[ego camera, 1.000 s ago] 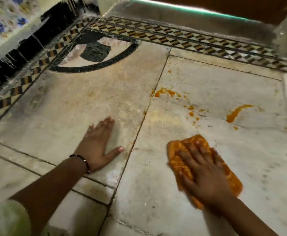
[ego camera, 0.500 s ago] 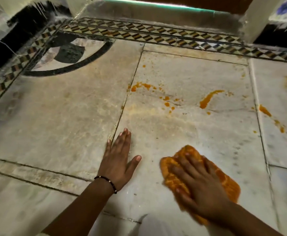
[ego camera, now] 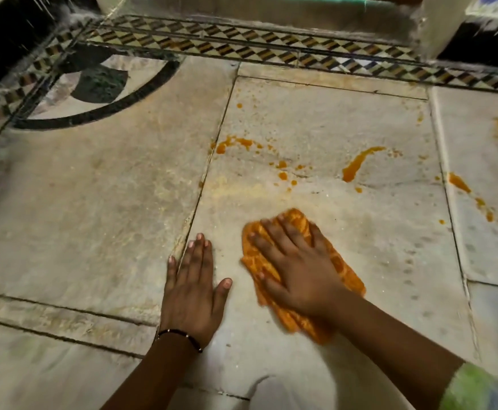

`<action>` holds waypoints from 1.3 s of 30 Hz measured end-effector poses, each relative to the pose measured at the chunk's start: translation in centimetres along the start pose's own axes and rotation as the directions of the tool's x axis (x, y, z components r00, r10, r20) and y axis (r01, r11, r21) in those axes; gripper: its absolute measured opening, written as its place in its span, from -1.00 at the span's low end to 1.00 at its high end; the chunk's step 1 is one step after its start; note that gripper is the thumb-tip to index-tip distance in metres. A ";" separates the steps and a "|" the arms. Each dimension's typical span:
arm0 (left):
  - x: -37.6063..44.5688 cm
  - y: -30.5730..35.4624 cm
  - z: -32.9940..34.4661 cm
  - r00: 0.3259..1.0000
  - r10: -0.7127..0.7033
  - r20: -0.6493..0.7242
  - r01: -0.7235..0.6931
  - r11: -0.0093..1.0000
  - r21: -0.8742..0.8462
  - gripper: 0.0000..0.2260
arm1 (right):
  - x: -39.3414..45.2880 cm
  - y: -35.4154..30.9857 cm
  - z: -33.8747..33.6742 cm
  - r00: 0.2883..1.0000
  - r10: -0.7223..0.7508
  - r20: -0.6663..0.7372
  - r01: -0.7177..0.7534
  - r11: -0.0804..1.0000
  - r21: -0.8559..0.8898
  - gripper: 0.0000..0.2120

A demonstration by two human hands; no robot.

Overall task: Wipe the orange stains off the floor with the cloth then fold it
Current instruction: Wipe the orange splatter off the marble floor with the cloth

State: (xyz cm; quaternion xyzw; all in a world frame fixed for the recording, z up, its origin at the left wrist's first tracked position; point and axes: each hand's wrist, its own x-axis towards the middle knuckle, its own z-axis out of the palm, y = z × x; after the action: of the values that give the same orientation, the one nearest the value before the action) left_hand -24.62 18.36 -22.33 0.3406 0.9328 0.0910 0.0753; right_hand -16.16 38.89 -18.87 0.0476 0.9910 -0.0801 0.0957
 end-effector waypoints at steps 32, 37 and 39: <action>1.5 13.0 3.2 0.901 0.415 0.125 -0.425 0.903 0.061 -0.36 | -12.5 16.1 0.6 0.626 0.776 -0.077 -0.753 0.627 0.201 -0.26; 1.7 13.3 2.6 0.899 0.417 0.131 -0.424 0.905 0.031 -0.35 | -9.9 10.0 0.4 0.850 0.526 -0.039 -0.517 0.845 0.136 -0.21; 1.7 13.9 2.3 0.905 0.411 0.113 -0.409 0.912 -0.035 -0.34 | -13.1 7.9 1.4 0.875 0.480 -0.059 -0.468 0.872 0.145 -0.26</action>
State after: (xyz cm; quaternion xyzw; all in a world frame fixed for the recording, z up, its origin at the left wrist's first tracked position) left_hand -16.82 30.19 -21.63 0.5333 0.8338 0.0892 0.1113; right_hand -2.24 45.34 -18.85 0.2987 0.9453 -0.1147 0.0631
